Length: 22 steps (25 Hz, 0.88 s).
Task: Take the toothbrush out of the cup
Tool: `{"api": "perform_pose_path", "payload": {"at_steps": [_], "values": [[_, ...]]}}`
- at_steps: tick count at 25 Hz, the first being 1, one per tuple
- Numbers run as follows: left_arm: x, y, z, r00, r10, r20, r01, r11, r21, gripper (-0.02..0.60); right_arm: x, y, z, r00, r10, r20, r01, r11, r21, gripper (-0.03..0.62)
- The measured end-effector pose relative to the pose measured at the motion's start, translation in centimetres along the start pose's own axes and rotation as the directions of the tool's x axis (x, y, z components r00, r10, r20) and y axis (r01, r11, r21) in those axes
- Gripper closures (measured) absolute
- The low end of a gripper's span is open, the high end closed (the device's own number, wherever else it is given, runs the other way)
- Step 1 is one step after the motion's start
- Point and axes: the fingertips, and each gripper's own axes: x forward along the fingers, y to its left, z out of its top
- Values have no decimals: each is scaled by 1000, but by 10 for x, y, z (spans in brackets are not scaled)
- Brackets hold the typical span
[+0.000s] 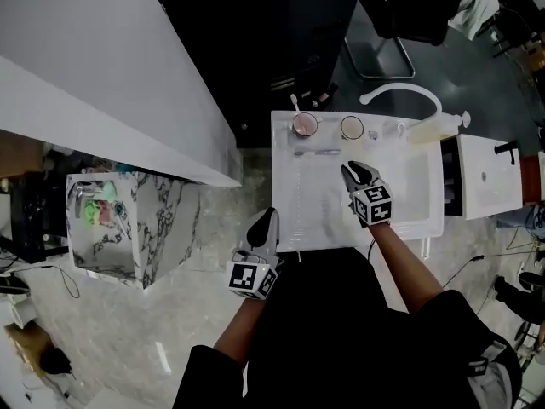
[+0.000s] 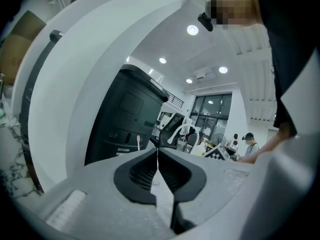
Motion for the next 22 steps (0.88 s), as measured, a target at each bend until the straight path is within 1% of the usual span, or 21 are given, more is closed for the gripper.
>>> {"api": "perform_pose_path", "payload": {"at_steps": [3, 5, 8, 10, 12, 14, 17, 19, 20, 22], "values": [[-9, -2, -11, 1000, -15, -16, 14, 999, -42, 560, -35, 15, -1, 999, -12, 35, 7, 991, 136, 514], [-9, -5, -12, 999, -33, -15, 33, 998, -51, 560, -55, 26, -3, 999, -15, 42, 7, 984, 175, 517], [-4, -4, -8, 999, -37, -5, 36, 998, -51, 560, -77, 45, -5, 999, 7, 50, -16, 982, 189, 520], [4, -2, -3, 1000, -17, 2, 17, 1000, -25, 560, -88, 52, -4, 998, 21, 62, -33, 979, 203, 522], [16, -2, 1, 1000, -14, 5, 14, 1000, -8, 560, -99, 54, -1, 997, 21, 76, -37, 975, 219, 533], [32, -4, 3, 1000, -24, 3, 24, 1000, -15, 560, -107, 52, 3, 995, 14, 95, -38, 967, 252, 555], [59, -6, 8, 1000, -26, -4, 26, 1000, -14, 560, -118, 43, 14, 992, -10, 125, -30, 950, 311, 559], [78, -6, 11, 1000, -15, -16, 14, 1000, -12, 560, -124, 35, 22, 990, -22, 143, -24, 951, 307, 575], [87, -6, 12, 1000, -6, -25, 5, 1000, -10, 560, -128, 31, 25, 989, -21, 147, -25, 953, 301, 589], [102, -7, 15, 999, 11, -38, -11, 1000, -3, 560, -137, 24, 28, 989, -11, 148, -33, 957, 290, 594]]}}
